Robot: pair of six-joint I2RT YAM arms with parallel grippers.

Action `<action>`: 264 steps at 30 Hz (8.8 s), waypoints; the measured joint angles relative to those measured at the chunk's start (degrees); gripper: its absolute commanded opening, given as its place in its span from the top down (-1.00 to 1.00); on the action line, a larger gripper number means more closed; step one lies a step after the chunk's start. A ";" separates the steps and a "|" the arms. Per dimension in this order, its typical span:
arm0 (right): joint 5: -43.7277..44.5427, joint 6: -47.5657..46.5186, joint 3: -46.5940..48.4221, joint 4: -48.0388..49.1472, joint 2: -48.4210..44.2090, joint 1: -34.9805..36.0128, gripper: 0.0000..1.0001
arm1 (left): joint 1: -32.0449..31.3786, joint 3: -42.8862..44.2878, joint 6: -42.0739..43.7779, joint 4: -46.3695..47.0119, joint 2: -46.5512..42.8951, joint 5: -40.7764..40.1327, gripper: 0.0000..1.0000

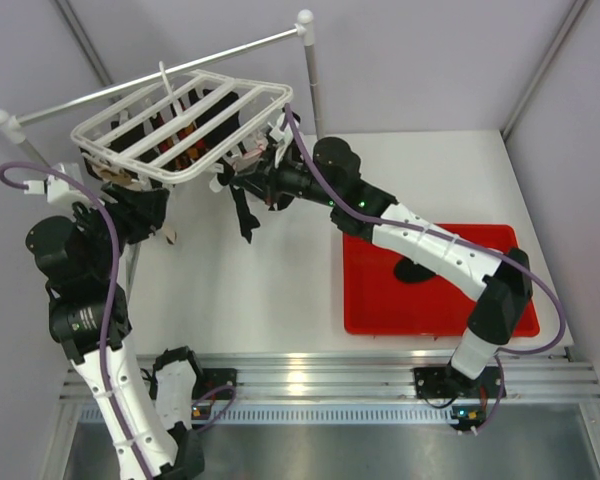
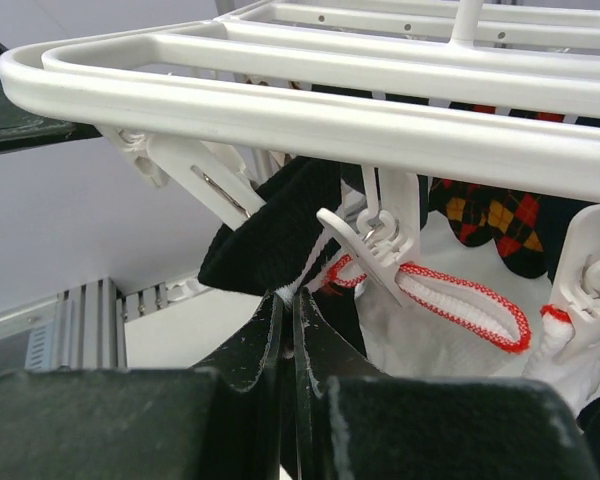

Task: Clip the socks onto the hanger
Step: Clamp the sock onto the hanger, then open the clamp at the hanger, then pick up the sock from the bin, then clamp the sock onto the hanger.

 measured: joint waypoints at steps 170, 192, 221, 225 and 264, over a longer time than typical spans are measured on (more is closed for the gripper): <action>3.30 -27.21 -2.21 -9.68 -1.95 11.85 -0.79 | 0.00 -6.34 -0.81 12.96 2.95 18.71 1.00; -1.49 -36.30 -42.71 -33.29 -22.16 -38.32 -0.21 | 0.00 -7.52 -0.85 14.29 2.91 18.80 1.00; -3.67 -46.40 -39.63 -30.95 -2.32 -50.05 1.00 | 0.00 -7.72 -0.52 14.47 3.06 18.88 1.00; -4.57 -45.90 -39.89 -33.20 -4.28 -50.34 1.00 | 0.00 -7.72 -0.48 14.51 2.95 18.88 1.00; 7.82 -29.09 -38.45 -43.63 -8.87 -28.06 -0.10 | 0.00 -7.69 0.90 14.12 2.56 18.27 1.00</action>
